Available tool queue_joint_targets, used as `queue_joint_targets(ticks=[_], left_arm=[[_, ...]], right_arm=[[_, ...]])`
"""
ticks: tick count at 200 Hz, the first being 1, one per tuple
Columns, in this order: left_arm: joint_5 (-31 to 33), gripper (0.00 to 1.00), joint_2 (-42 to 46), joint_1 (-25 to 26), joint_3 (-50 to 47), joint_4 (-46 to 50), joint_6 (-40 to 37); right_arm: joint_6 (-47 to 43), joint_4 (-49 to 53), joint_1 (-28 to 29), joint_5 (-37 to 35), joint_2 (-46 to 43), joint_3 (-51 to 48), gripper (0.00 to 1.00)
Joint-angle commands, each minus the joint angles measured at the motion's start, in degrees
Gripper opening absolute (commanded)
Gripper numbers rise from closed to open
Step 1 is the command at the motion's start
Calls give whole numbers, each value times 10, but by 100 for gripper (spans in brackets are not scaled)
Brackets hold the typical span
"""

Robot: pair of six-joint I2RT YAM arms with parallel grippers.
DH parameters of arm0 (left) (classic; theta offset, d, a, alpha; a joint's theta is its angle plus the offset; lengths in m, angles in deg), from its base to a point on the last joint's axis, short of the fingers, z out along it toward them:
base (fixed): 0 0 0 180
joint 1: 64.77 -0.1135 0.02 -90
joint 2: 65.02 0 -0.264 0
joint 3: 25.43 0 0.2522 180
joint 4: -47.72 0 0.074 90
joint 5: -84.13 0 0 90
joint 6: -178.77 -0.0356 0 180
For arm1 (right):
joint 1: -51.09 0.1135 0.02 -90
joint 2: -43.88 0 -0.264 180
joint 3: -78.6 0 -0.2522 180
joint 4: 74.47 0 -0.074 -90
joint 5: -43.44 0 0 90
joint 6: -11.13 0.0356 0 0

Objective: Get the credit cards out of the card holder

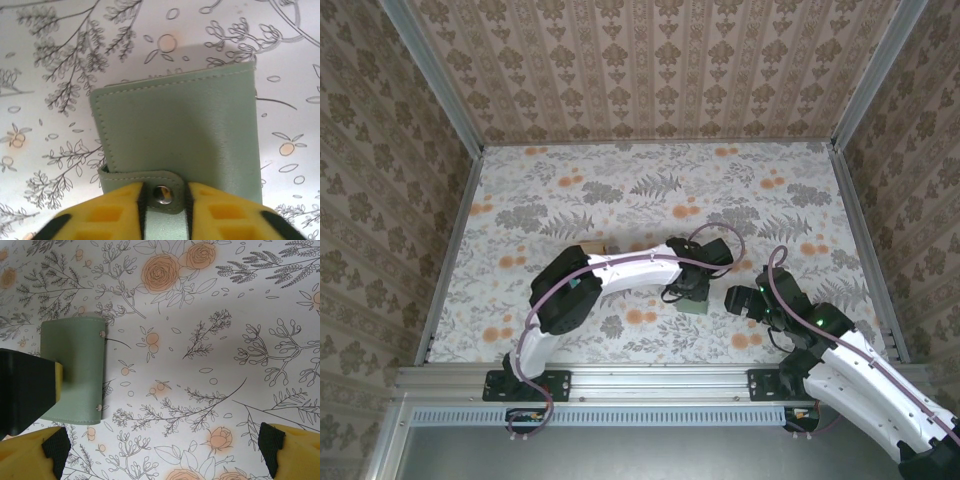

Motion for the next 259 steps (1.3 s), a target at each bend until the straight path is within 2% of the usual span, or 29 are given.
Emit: queue_joint_targets(ticks=[1,20,37,46,65,88,118,129,142,160,210,232,259], left_arm=[[-2,11,-14,1,13,25,-12],[-1,0,-8,0,12,23,-12],[-1,0,4,-2,4,17,-12],[-4,0,17,-4,-8,5,-9],[-29,0,56,-15,-56,-52,-1],[-58,0,104,-31,-125,-129,11],[-71,0,143,-40,-169,-176,7],[-73,0,152,-41,-178,-187,4],[-74,0,157,-41,-184,-194,2],[-78,0,161,-45,-188,-197,-2],[-91,0,162,-55,-197,-209,-7],[-92,0,166,-58,-202,-216,-7],[-104,0,175,-69,-225,-243,4]], right_arm=[[1,10,-2,10,-4,-8,100],[-7,-3,-2,24,-2,-9,99],[-13,-21,-2,42,7,-8,98],[-17,-34,-2,53,16,-7,93],[-22,-72,-2,81,42,-6,88],[-24,-134,-2,126,80,-7,73],[-17,-210,-2,171,144,-3,53],[-15,-234,-2,187,173,2,53],[-11,-258,-3,204,211,8,58],[-9,-283,-3,229,263,20,59],[-7,-328,-16,257,371,34,58],[-3,-341,-29,276,404,33,44],[-10,-306,-35,248,428,43,37]])
